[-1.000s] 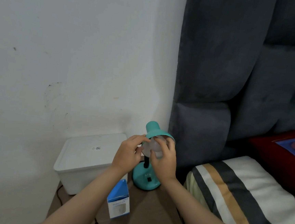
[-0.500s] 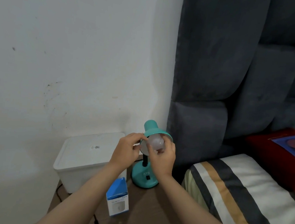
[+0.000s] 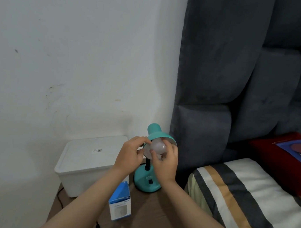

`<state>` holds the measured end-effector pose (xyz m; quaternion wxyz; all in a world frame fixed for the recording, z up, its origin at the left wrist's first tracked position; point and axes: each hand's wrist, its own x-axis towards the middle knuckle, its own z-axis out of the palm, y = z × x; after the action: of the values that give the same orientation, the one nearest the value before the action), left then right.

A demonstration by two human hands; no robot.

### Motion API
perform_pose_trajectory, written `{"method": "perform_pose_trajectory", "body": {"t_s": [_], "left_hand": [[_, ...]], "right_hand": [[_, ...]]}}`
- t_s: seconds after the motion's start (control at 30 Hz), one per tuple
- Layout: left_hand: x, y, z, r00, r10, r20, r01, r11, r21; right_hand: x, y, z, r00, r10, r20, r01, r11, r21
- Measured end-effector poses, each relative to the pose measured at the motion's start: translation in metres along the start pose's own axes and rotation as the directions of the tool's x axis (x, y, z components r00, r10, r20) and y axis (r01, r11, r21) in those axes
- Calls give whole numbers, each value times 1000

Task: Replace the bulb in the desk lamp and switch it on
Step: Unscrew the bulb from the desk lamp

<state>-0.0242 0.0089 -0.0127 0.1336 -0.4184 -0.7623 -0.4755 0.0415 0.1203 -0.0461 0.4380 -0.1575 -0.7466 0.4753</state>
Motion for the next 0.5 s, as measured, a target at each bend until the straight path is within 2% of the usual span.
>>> {"method": "perform_pose_trajectory", "body": {"t_s": [0.1,0.17,0.33,0.4,0.5], "left_hand": [[0,-1,1,1000,-8,11,8,1000,-7],[0,-1,1,1000,-10,8,10,1000,-10],[0,-3,4,1000,1,-9,-1,1000,-14],[0,-3,5,1000,-2,-16,2,1000,-13],[0,-3,4,1000,-3,-25,3,1000,-7]], "right_hand": [[1,4,-3,994,-97,43,101,989,-112],[2,6,-6,992,-111,63,120,981,-153],[-2,2,-7,1000,-23,-9,23,1000,7],[-1,2,-5,999,18,-29,-17,1000,13],[0,1,-6,1000,0,-10,1,1000,25]]}}
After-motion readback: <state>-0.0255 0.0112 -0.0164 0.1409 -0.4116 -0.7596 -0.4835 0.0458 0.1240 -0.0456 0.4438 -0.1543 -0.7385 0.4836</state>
